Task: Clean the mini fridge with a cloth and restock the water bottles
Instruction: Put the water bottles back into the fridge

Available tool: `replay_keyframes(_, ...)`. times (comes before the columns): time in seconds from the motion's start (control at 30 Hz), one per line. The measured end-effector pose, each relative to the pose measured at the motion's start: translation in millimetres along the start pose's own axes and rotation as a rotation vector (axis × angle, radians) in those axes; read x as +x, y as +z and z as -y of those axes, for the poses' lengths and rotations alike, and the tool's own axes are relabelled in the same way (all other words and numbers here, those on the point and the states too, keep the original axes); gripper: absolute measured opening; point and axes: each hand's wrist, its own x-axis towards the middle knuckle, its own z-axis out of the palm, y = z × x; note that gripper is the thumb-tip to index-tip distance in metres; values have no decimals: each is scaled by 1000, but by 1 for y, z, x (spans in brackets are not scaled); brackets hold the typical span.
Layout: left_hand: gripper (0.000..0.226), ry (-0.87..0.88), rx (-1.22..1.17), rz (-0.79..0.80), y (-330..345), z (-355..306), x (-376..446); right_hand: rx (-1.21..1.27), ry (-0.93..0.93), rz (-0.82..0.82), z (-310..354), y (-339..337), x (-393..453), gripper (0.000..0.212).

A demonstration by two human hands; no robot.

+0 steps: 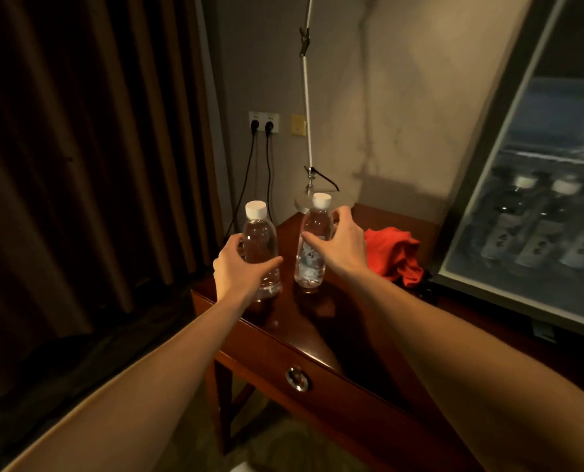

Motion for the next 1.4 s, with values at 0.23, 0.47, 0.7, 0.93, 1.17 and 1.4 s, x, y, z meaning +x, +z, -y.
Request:
replay_keyframes(0.23, 66, 55, -49, 136, 28, -44, -48, -43, -5, -95, -18, -89, -32, 50)
replay_keyframes(0.47, 60, 158, -153, 291, 84, -112, -104, -98, 3, -191, -48, -189, -60, 54)
replay_keyframes(0.7, 60, 268, -223, 428, 160, -176, -147, -189, 91, -303, -93, -276, -77, 61)
replay_keyframes(0.93, 68, 272, -221, 484, 226, -215, -174, -167, 156, -441, -130, -334, -86, 58)
replay_keyframes(1.17, 69, 255, -245, 502, 280, -238, -179, -110, 242, -542, -161, -367, -75, 64)
replay_keyframes(1.4, 76, 270, -264, 514, 317, -258, -178, -117, 255, -571, -186, -377, -58, 57)
